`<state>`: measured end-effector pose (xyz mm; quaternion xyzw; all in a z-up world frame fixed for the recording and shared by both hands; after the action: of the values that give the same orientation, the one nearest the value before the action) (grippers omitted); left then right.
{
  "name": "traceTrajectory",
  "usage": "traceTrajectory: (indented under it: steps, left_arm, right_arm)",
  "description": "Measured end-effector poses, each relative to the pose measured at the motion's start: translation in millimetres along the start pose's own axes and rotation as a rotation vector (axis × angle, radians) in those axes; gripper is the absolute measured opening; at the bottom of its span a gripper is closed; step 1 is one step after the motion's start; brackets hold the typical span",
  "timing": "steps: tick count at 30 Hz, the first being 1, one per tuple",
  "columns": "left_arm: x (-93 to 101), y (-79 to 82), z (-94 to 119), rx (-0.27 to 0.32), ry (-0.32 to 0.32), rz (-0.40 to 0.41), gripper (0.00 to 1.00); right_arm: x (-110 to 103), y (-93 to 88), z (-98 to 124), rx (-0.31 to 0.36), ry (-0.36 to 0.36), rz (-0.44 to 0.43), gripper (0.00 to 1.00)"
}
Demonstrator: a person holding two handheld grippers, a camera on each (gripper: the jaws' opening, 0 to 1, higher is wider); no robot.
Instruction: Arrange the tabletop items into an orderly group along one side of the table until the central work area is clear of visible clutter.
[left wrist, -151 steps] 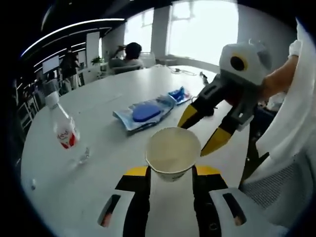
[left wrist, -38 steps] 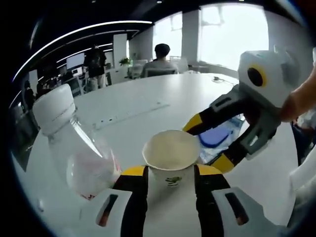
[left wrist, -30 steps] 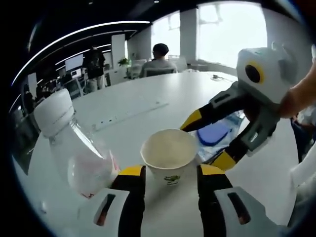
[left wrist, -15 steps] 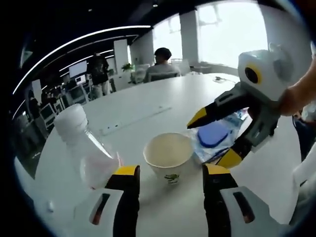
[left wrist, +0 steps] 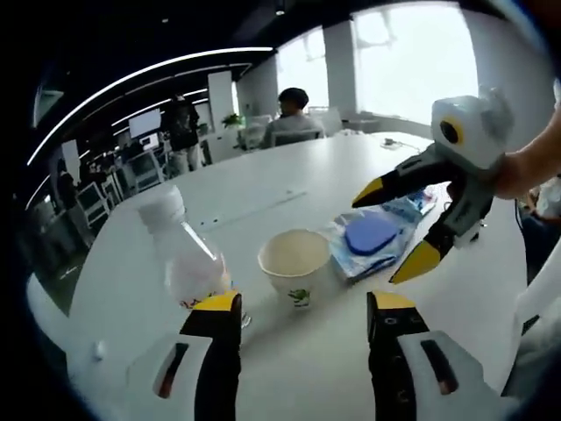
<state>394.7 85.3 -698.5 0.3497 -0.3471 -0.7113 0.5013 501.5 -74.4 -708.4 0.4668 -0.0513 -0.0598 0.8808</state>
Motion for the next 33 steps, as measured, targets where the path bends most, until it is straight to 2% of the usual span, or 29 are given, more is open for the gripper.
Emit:
traceTrajectory:
  steps: [6, 13, 20, 24, 27, 33]
  left_arm:
    - [1.3, 1.9, 14, 0.004, 0.005, 0.006, 0.63]
    - [4.3, 0.9, 32, 0.001, 0.005, 0.033, 0.74]
    - [3.9, -9.7, 51, -0.014, 0.011, 0.081, 0.79]
    - [5.4, -18.8, 61, -0.052, 0.003, 0.088, 0.81]
    - [5.4, -21.5, 68, -0.057, 0.002, 0.08, 0.81]
    - [4.8, -28.5, 84, -0.062, 0.003, 0.128, 0.86]
  right_arm:
    - [-3, -5.1, 21, -0.012, -0.024, -0.01, 0.72]
    - [-6, -18.7, 54, -0.025, -0.07, -0.079, 0.77]
    - [-4, -41.9, 91, -0.027, -0.136, -0.146, 0.8]
    - [-1, -56.9, 113, -0.04, -0.177, -0.175, 0.81]
    - [1, -67.2, 130, -0.048, -0.212, -0.21, 0.8]
    - [7, -89.8, 168, -0.063, -0.286, -0.251, 0.81]
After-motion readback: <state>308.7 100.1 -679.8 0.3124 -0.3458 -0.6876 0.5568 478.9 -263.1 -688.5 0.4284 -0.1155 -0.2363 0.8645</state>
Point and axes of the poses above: the point that each gripper's makers call its tool centre point, and the gripper's own axes: z roughly backward along the fingers, x roughly to its right, y roughly out of its top, the point moved 8 cm from there along z, roughly backward along the fingers, and after that the axes turned 7 degrees about -z, right-handed, at the moved point
